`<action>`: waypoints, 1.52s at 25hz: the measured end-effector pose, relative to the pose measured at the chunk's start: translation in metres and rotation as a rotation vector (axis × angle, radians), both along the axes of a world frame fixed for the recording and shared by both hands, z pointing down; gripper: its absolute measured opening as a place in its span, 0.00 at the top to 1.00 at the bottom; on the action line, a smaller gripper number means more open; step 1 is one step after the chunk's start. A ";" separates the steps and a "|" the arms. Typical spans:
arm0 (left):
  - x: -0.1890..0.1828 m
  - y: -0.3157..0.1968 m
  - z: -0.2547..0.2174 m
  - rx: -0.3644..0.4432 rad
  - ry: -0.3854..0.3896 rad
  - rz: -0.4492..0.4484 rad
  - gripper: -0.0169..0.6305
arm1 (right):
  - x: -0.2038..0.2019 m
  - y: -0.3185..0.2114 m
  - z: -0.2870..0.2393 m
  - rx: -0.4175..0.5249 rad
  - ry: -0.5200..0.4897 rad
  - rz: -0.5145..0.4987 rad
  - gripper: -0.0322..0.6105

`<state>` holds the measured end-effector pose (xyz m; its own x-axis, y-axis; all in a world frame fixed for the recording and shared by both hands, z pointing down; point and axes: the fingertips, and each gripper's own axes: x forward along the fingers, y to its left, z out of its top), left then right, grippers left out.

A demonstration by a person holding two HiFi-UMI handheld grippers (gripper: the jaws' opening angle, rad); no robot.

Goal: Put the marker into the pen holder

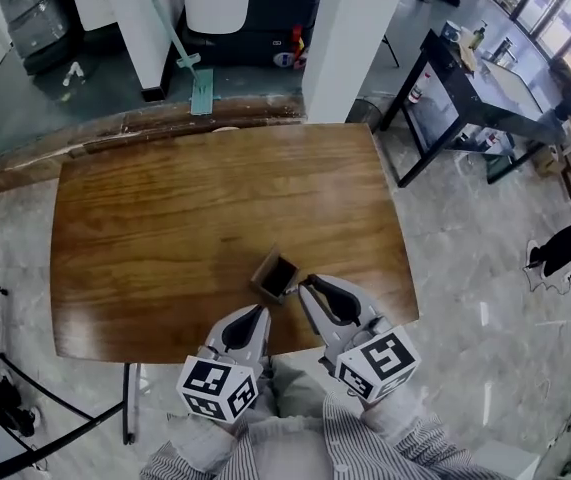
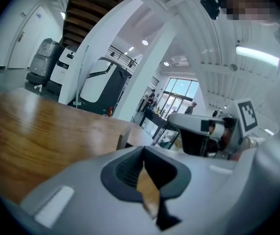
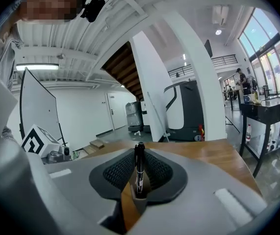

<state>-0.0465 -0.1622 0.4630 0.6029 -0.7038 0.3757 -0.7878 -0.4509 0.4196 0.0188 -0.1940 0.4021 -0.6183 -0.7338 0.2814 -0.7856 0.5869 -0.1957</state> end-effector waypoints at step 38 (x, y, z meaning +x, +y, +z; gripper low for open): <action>-0.008 -0.022 0.053 -0.133 0.047 -0.044 0.96 | -0.014 -0.035 0.112 -0.136 0.145 -0.064 0.83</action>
<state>-0.0547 -0.1838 0.5157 0.5915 -0.6759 0.4397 -0.7839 -0.3542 0.5100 0.0049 -0.2289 0.5143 -0.6084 -0.6433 0.4648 -0.7730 0.6129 -0.1637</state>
